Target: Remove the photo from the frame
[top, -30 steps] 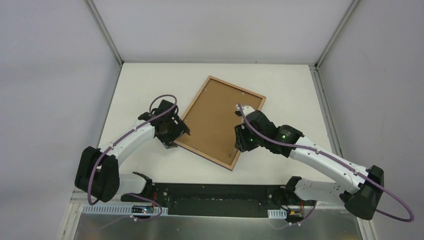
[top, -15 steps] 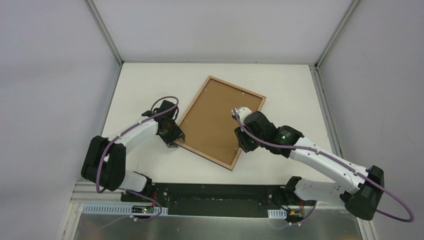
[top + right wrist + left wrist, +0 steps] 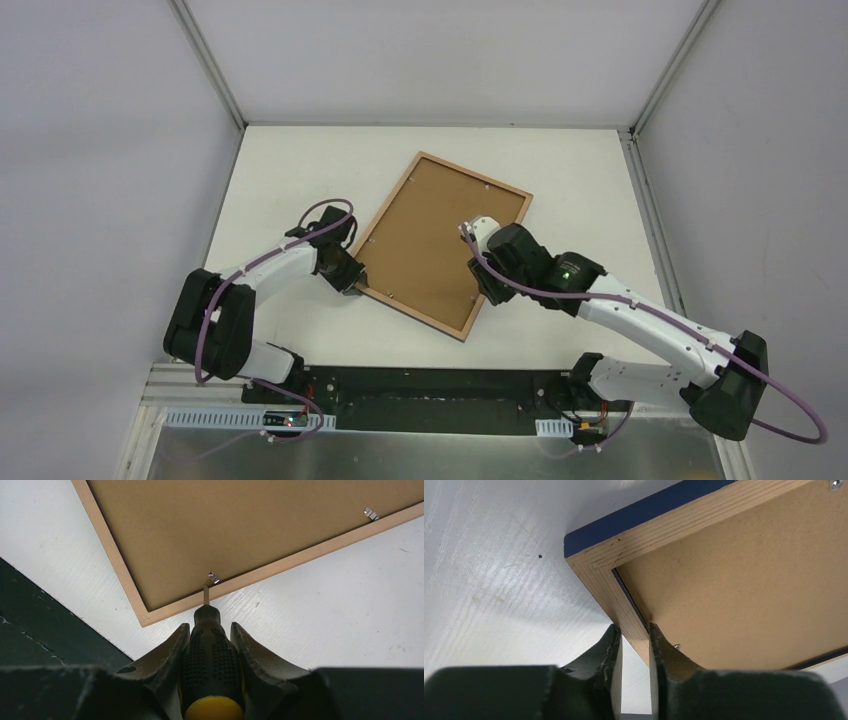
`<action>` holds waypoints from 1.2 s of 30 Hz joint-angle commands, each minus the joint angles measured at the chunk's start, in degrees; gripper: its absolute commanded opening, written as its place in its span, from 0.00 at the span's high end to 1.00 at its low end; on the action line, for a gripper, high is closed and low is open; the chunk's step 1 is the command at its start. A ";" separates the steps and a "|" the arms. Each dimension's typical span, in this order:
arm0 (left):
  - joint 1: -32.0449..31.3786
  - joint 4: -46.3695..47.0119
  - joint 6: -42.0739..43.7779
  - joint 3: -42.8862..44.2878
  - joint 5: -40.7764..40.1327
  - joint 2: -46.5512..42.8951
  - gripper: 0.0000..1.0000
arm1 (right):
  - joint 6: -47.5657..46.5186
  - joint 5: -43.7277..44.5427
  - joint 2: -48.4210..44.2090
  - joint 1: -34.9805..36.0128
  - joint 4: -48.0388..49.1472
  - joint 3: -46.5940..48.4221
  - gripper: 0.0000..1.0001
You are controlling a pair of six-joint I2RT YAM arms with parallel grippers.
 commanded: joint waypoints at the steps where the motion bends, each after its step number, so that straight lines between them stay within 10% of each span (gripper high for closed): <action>1: 0.34 -0.69 0.35 -1.10 -0.97 1.82 0.90 | -4.77 1.34 -0.37 0.30 1.42 -0.75 1.00; 17: 0.41 -3.54 0.72 0.68 0.19 5.10 1.00 | -4.25 -5.82 1.21 0.34 3.03 -2.30 1.00; 36: 0.43 -8.21 4.27 1.97 -0.92 8.18 1.00 | -5.67 17.46 2.16 2.09 6.58 -6.48 1.00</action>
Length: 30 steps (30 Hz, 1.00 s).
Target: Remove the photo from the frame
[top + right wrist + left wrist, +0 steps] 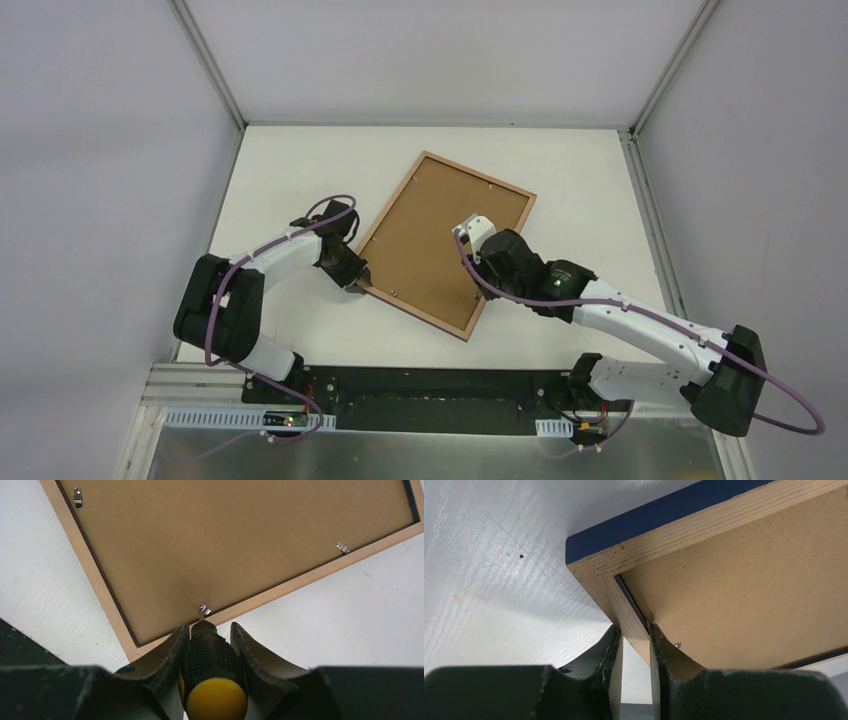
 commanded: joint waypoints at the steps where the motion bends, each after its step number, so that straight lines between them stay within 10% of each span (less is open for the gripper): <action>1: -0.43 -4.70 4.30 -1.95 -2.76 3.23 1.00 | -4.07 10.52 1.66 0.14 -1.82 -2.94 1.00; 13: -0.26 -6.27 7.67 -0.32 -4.04 5.99 1.00 | -5.62 4.04 -0.09 -1.04 2.03 -5.92 1.00; 30: -0.25 -6.36 7.78 -1.02 -2.26 5.68 1.00 | -0.80 18.07 -0.47 -1.68 21.49 -10.98 1.00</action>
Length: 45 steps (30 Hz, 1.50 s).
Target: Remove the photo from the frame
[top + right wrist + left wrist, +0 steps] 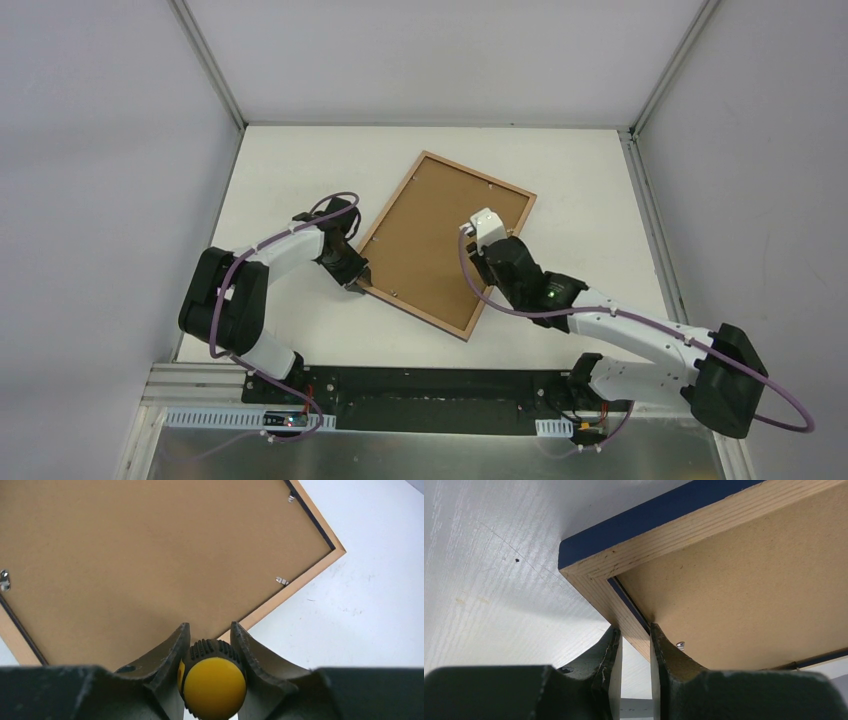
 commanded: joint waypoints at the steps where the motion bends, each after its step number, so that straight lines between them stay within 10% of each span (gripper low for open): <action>1: -0.58 -3.97 4.88 -3.11 -2.74 2.97 1.00 | 5.47 3.42 -1.31 -2.11 -3.97 1.08 1.00; 20: 3.40 -9.75 21.31 7.92 -11.66 4.19 0.99 | 22.22 -8.86 1.16 -22.85 -26.64 17.35 1.00; 26: 3.33 -10.91 17.00 7.42 -7.80 -0.38 0.45 | 21.19 -8.59 3.24 -23.27 -26.92 18.75 1.00; 32: 2.54 -7.77 8.89 0.77 2.64 -10.25 0.27 | 16.13 -19.96 -0.94 -23.31 -22.44 16.26 1.00; 45: -5.55 7.27 -9.09 -12.74 10.75 -15.57 0.40 | 5.19 -25.07 -1.55 -23.50 -13.23 11.73 1.00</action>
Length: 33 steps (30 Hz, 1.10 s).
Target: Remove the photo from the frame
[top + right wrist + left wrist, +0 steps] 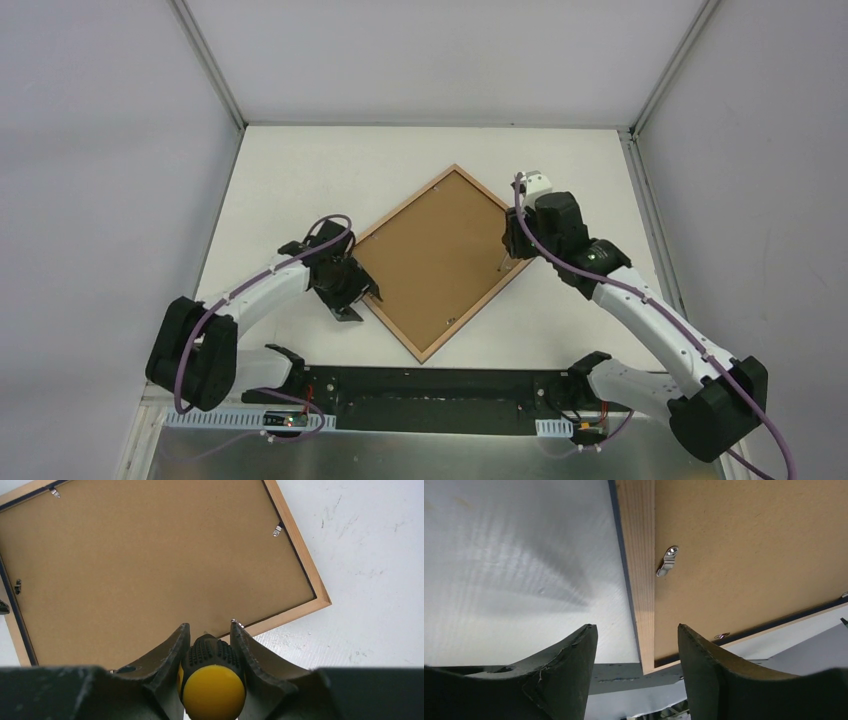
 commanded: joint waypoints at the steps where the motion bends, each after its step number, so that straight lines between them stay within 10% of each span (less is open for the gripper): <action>1: -3.30 8.07 -7.65 -2.47 2.45 2.34 0.44 | -2.78 -1.33 1.18 -0.31 4.18 0.09 1.00; 16: -5.03 9.75 -9.01 -3.32 -2.87 9.54 0.99 | -8.78 -2.16 1.73 -1.32 8.24 -4.08 1.00; 33: -1.21 5.86 -7.85 -3.68 -3.35 9.67 1.00 | -12.48 3.56 1.45 -4.00 10.63 -7.75 1.00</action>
